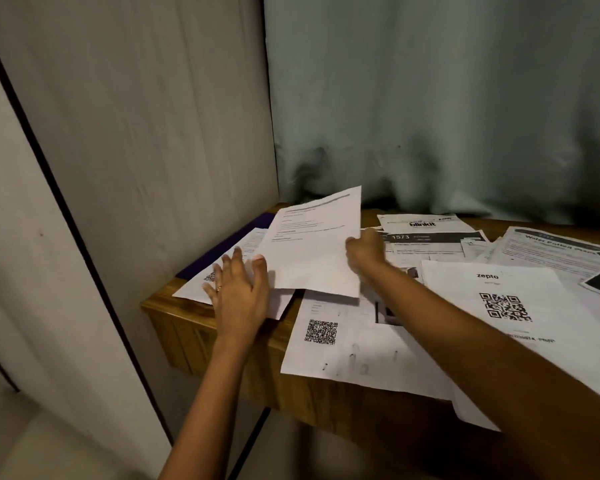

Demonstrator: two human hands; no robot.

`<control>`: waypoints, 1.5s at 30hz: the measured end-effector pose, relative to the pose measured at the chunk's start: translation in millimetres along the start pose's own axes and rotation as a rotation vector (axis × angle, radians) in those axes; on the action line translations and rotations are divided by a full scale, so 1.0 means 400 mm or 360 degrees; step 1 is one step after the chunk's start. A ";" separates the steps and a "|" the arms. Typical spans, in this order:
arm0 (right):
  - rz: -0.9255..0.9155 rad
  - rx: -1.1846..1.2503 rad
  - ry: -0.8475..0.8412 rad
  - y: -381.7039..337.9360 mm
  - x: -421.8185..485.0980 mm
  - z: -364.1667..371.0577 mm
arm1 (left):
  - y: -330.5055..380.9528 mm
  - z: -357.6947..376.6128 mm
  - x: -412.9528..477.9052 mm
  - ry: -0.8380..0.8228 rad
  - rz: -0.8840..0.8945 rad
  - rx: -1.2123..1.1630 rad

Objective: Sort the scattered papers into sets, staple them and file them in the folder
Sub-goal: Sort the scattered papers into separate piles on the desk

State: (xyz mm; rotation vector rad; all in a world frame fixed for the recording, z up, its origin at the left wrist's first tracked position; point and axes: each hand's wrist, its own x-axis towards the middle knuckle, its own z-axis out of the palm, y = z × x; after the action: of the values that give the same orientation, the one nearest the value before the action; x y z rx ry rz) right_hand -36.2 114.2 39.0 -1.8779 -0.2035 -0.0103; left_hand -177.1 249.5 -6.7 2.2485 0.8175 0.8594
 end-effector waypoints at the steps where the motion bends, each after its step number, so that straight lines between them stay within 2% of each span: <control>1: 0.0019 -0.0049 -0.0014 -0.004 -0.007 0.030 | -0.018 -0.003 0.001 -0.0044 -0.0006 0.0065; 5: 0.0086 -0.0210 -0.0118 -0.006 -0.038 0.123 | -0.073 -0.009 0.000 -0.0151 0.0073 0.0287; 11: 0.0113 -0.0627 -0.0199 0.001 -0.053 0.177 | -0.078 -0.001 -0.009 -0.0272 0.0351 0.0497; 15: 0.0083 -0.0770 -0.0283 0.005 -0.055 0.180 | -0.075 0.019 -0.003 -0.0322 0.0381 0.0671; 21: 0.0028 -0.0753 -0.0322 -0.006 -0.070 0.144 | -0.052 0.004 0.003 -0.0348 0.0329 0.0967; 24: -0.0082 -0.0625 -0.0259 -0.012 -0.073 0.080 | -0.007 0.000 -0.006 -0.0282 0.0307 0.0906; 27: -0.0164 -0.0550 -0.0189 -0.005 -0.071 -0.008 | 0.063 0.019 -0.044 -0.0258 0.0396 0.0668; 34: -0.0261 -0.0511 0.0009 0.071 -0.104 -0.264 | 0.271 0.112 -0.196 -0.0425 0.0668 0.0372; 40: -0.0366 -0.0694 0.0167 0.203 -0.148 -0.517 | 0.431 0.238 -0.349 -0.0559 0.0894 0.0307; 45: -0.0293 -0.1048 0.0287 0.314 -0.151 -0.724 | 0.519 0.325 -0.450 -0.0923 0.0874 0.0511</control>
State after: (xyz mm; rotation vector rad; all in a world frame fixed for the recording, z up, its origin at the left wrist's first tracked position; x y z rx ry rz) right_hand -49.8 -205.0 4.5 -2.4889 -0.2697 -0.4153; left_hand -122.9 -49.7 -7.8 2.8548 0.0630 0.2512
